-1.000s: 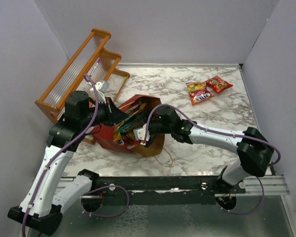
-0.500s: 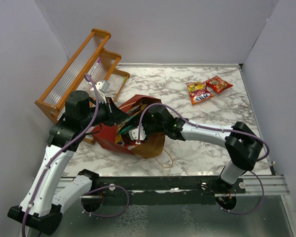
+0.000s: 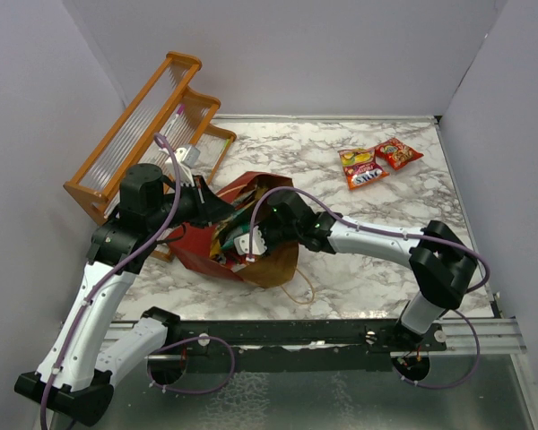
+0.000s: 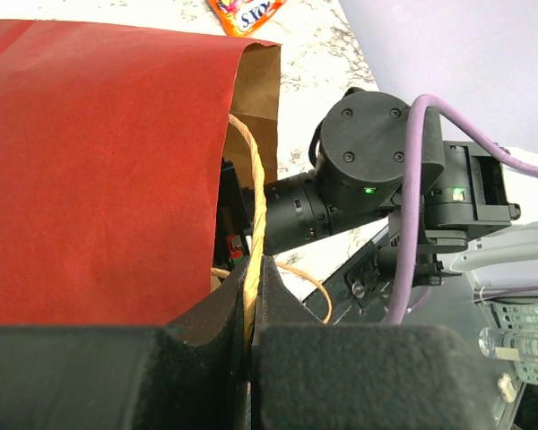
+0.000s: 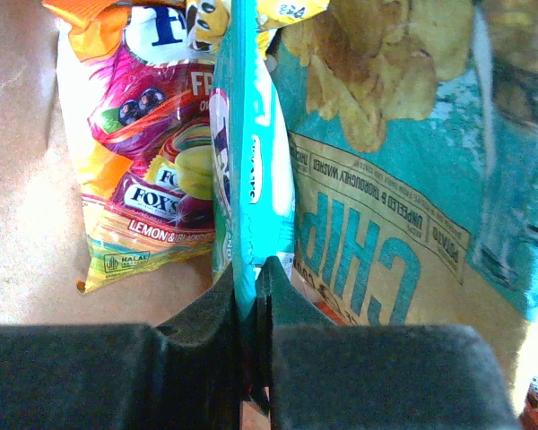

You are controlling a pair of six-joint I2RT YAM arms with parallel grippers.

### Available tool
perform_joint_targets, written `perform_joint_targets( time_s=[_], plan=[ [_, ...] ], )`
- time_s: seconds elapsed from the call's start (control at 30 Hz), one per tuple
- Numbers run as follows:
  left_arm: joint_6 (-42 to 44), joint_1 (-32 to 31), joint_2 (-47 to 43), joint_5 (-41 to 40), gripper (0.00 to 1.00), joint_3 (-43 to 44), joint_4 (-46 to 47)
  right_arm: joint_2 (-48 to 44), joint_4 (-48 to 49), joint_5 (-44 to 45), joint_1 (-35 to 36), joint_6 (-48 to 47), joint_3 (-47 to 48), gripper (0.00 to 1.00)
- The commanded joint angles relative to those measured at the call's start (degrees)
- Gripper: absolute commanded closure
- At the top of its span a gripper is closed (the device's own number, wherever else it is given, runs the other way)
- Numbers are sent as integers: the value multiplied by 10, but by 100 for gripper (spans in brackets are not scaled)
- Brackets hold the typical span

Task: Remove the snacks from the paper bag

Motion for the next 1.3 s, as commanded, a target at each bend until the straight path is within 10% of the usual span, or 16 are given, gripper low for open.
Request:
perform_joint_targets(
  time_s=[0.0, 1.27],
  plan=[
    [-4, -2, 1, -10, 100, -1, 15, -51, 29, -34, 1, 52, -2, 97],
    [-23, -1, -17, -62, 100, -9, 0, -550, -116, -7, 1, 359, -81, 98]
  ],
)
